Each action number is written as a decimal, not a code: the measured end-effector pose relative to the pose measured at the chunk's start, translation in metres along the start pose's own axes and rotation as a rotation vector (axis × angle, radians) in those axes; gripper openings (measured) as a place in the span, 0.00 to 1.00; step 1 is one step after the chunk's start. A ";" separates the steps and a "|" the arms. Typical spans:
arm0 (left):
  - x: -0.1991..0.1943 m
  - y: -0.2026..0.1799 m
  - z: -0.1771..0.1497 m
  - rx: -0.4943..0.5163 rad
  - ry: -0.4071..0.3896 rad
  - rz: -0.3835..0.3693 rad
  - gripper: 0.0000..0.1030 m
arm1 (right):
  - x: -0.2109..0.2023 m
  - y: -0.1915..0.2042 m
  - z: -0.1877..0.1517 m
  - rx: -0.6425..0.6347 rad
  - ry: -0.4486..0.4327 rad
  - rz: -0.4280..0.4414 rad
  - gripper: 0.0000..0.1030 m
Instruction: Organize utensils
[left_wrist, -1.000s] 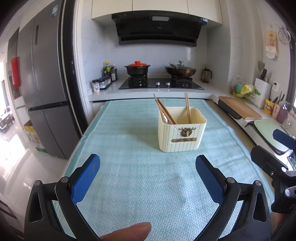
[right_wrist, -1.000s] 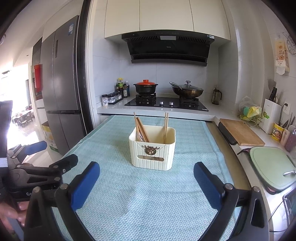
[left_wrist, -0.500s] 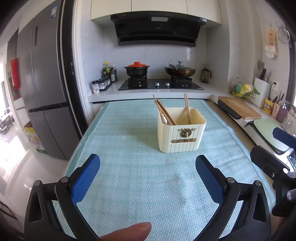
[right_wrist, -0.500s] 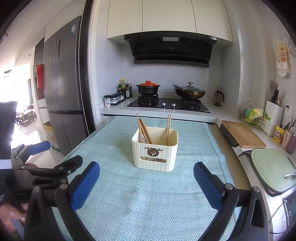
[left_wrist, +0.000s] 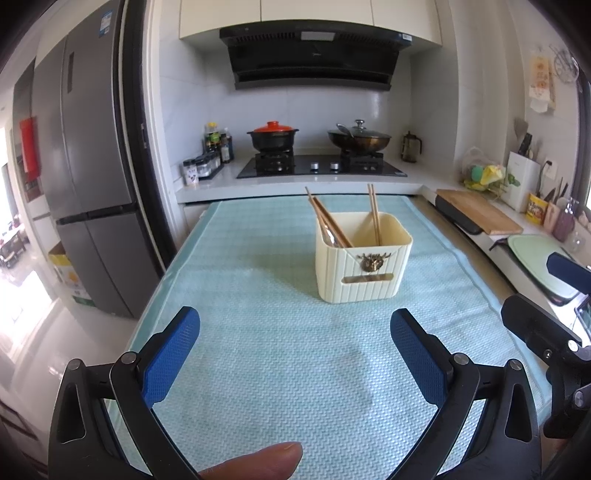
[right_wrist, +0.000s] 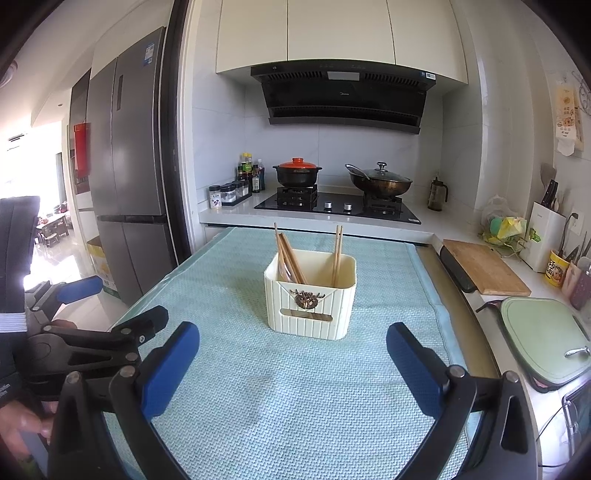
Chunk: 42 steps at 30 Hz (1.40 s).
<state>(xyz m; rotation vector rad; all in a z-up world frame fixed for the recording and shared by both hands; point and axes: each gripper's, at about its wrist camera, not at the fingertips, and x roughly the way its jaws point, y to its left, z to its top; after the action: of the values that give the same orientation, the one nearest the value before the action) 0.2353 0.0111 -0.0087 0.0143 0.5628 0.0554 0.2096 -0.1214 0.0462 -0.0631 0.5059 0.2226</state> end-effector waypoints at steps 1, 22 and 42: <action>0.000 0.000 0.000 0.000 0.000 0.001 1.00 | 0.000 0.000 0.000 0.000 0.000 0.001 1.00; -0.007 0.000 0.002 -0.004 -0.006 -0.020 1.00 | -0.004 0.002 0.001 -0.003 0.001 0.005 1.00; -0.012 -0.005 0.002 0.014 -0.018 -0.022 1.00 | -0.008 0.002 -0.002 -0.006 0.001 -0.010 1.00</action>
<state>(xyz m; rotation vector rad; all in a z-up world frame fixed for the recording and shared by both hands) 0.2264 0.0052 -0.0006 0.0224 0.5456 0.0295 0.2016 -0.1216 0.0488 -0.0714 0.5057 0.2138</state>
